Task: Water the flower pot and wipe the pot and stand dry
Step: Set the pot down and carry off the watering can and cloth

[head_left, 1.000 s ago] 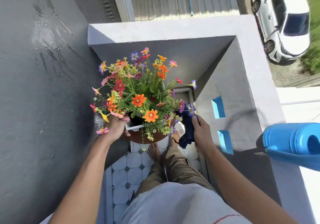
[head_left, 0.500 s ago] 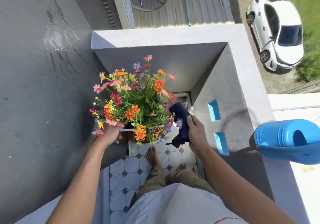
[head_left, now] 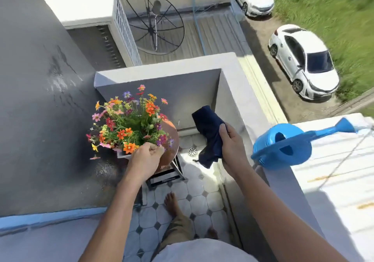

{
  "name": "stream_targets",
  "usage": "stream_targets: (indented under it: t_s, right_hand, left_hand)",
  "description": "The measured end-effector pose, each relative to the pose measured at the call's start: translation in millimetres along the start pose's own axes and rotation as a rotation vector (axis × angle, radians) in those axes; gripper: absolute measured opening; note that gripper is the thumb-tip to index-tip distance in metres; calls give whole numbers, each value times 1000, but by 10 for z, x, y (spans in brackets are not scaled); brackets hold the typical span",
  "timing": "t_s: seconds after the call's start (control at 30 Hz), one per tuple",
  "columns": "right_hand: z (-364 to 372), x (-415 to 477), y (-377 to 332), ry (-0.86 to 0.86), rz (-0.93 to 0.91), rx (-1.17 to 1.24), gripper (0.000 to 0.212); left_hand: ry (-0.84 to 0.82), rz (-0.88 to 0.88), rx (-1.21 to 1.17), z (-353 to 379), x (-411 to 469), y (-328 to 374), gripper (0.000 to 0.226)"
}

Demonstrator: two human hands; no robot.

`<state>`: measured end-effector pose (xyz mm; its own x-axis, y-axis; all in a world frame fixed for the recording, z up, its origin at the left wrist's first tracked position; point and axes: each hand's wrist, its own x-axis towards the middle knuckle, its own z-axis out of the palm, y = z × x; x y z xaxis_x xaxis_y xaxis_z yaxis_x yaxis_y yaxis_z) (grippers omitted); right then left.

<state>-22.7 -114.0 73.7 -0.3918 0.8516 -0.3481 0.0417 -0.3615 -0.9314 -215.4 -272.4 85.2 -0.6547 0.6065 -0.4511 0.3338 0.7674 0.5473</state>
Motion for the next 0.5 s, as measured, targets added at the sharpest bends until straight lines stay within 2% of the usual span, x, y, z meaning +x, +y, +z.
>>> stream_targets:
  t_s: [0.07,0.13,0.27,0.37,0.5]
  right_hand:
    - [-319,-207,-319,40,-81,19,24]
    - [-579,-351,-561,113,-139,40,25]
    - [-1183,-620,-973,247,-245,156,28]
    - [-1622,-756,-1155,328,-276,219,26]
    - [-2112,-922,-1258,430,-275,308,25]
  left_hand:
    - [64,146,-160,149,-268,527,33]
    - [27,234,-376,317,-484,1002,26]
    - [-164,177,-814,861,-815,1835,23]
    - [-319,119,-925,1314,-976,2294,21]
    - [-566,15,-914,1892,-1188,2665,24]
